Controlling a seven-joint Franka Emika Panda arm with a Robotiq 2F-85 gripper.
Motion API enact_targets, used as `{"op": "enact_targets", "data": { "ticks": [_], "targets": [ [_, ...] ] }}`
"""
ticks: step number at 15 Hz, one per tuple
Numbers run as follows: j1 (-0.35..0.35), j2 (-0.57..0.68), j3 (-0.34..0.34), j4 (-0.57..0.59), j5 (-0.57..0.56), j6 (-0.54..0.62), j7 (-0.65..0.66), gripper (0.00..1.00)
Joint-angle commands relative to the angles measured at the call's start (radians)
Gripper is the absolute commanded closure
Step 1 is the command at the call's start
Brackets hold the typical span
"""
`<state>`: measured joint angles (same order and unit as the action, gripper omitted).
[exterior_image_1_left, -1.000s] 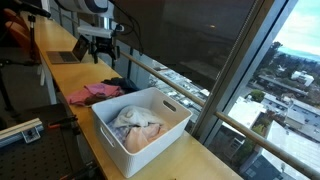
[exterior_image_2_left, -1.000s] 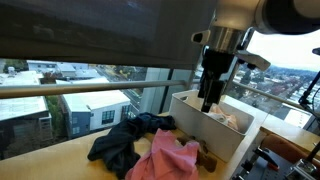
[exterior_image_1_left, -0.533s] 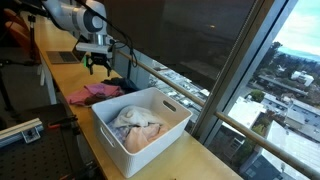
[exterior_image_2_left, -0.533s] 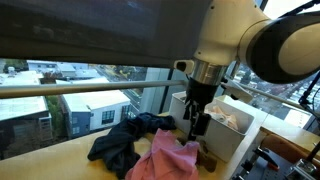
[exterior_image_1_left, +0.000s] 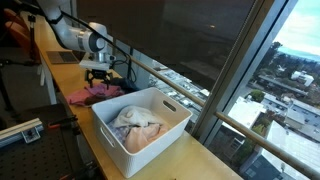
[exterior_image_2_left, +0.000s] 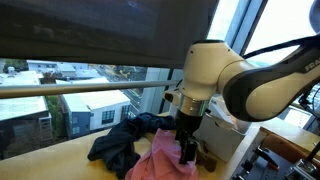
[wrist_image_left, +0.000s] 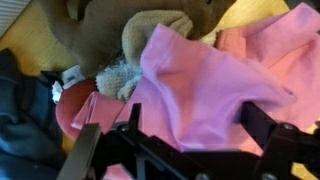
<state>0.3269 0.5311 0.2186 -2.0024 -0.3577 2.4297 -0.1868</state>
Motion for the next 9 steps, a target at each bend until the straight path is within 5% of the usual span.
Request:
{"op": "enact_targets", "data": {
  "ticks": [1, 9],
  "targets": [
    [0.024, 0.120, -0.034, 0.093, -0.023, 0.000, 0.012, 0.00],
    [0.007, 0.294, -0.049, 0.249, 0.014, -0.051, -0.008, 0.00]
  ]
}}
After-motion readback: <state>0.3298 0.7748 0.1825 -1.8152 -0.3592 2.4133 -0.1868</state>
